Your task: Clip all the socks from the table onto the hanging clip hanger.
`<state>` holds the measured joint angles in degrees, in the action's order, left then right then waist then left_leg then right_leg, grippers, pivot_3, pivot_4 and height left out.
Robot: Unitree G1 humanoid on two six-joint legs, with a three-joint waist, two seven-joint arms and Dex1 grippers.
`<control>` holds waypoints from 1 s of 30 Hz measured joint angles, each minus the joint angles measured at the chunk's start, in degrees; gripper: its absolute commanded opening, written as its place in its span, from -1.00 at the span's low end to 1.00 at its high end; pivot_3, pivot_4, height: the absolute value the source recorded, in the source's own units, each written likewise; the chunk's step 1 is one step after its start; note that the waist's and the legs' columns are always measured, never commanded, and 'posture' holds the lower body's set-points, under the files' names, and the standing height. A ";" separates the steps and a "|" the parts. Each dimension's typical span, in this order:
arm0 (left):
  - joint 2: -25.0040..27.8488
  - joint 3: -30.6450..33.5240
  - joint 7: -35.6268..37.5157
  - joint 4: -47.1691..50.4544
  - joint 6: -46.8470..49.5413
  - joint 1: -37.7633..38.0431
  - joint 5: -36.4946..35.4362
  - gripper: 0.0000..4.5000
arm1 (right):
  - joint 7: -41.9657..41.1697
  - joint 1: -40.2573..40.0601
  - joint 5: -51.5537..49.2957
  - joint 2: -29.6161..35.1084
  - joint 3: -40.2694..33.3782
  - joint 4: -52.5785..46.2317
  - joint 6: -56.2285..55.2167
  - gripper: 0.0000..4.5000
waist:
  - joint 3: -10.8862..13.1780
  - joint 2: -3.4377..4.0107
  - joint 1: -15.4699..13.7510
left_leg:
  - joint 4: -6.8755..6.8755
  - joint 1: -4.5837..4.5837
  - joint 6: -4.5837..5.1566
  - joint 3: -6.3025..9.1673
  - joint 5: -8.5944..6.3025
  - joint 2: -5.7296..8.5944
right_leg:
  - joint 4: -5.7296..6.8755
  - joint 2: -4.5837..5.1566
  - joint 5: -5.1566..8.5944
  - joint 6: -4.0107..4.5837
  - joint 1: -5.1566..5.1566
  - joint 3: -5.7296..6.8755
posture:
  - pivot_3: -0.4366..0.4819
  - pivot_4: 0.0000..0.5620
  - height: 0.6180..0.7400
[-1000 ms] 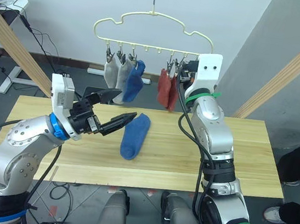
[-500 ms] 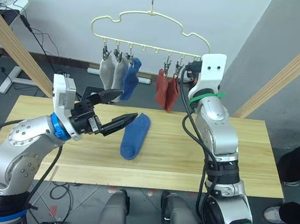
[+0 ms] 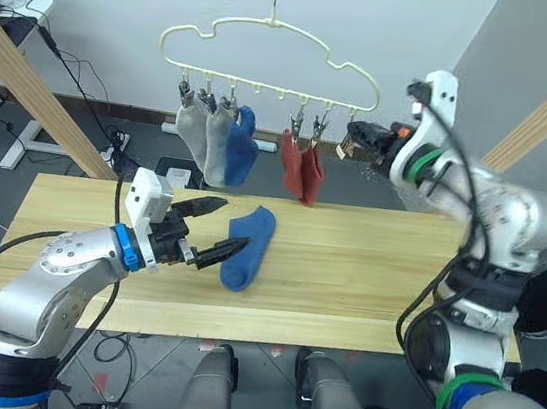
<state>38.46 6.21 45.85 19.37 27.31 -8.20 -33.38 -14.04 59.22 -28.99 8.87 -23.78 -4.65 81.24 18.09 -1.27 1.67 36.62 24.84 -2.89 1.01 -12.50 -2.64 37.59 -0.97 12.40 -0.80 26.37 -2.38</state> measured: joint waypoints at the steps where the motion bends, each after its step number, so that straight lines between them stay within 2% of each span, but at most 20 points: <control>1: -0.12 -0.66 0.07 -0.75 -0.30 -0.49 0.74 1.00 | 0.10 0.87 -0.76 -0.03 -1.83 1.06 2.64 -0.74 | 0.00 0.00 0.01 | -0.05 0.01 0.00 -0.01 0.00 0.01 | -0.03 0.00 0.00 0.00 0.01 -0.01 | -0.05 0.19 1.00; 5: -1.10 -2.43 0.56 -2.26 -1.27 -1.58 2.36 1.00 | 1.31 4.89 -4.26 -0.35 -8.76 6.48 9.90 -0.74 | 0.00 0.00 0.12 | -0.32 0.03 0.00 -0.07 0.00 0.01 | -0.30 0.00 -0.01 -0.01 0.03 -0.04 | -0.06 0.19 1.00; 10: -1.39 -5.07 1.03 -6.53 -1.82 -3.25 5.78 1.00 | 6.08 6.56 -12.76 0.76 -12.82 15.51 10.80 -0.74 | 0.00 0.01 0.16 | -0.54 0.06 0.01 -0.12 0.00 0.03 | -0.53 0.01 -0.01 0.00 0.02 -0.05 | -0.07 0.18 1.00; 17: -6.32 -9.55 -0.49 -18.95 -9.43 -6.40 14.88 1.00 | 17.79 7.68 -27.18 2.41 -14.74 23.98 10.81 -0.74 | 0.01 0.00 0.14 | -0.54 0.14 0.16 -0.18 -0.09 0.04 | -0.59 0.05 -0.10 0.13 0.03 -0.06 | -0.08 0.17 1.00; 23: -11.34 -12.77 -3.98 -35.04 -18.25 -12.98 23.45 1.00 | 27.63 7.92 -36.98 3.69 -15.39 27.47 10.81 -0.74 | 0.01 0.00 0.16 | -0.53 0.14 0.18 -0.18 -0.10 0.04 | -0.56 0.06 -0.14 0.17 0.02 -0.04 | -0.12 0.19 1.00; 30: -15.91 -14.23 -3.92 -45.31 -21.90 -17.19 27.01 1.00 | 34.39 7.89 -43.33 4.12 -15.38 27.67 10.81 -0.74 | 0.01 0.00 0.20 | -0.53 0.16 0.20 -0.17 -0.11 0.03 | -0.55 0.06 -0.16 0.19 0.03 -0.01 | -0.13 0.21 1.00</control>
<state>22.54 -8.02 41.93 -25.94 5.42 -25.39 -6.37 20.35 67.11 -72.32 12.99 -39.16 23.02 92.05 18.10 -1.27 1.88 36.08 25.00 -2.70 0.84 -12.61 -2.61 37.04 -0.91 12.24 -0.61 26.39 -2.39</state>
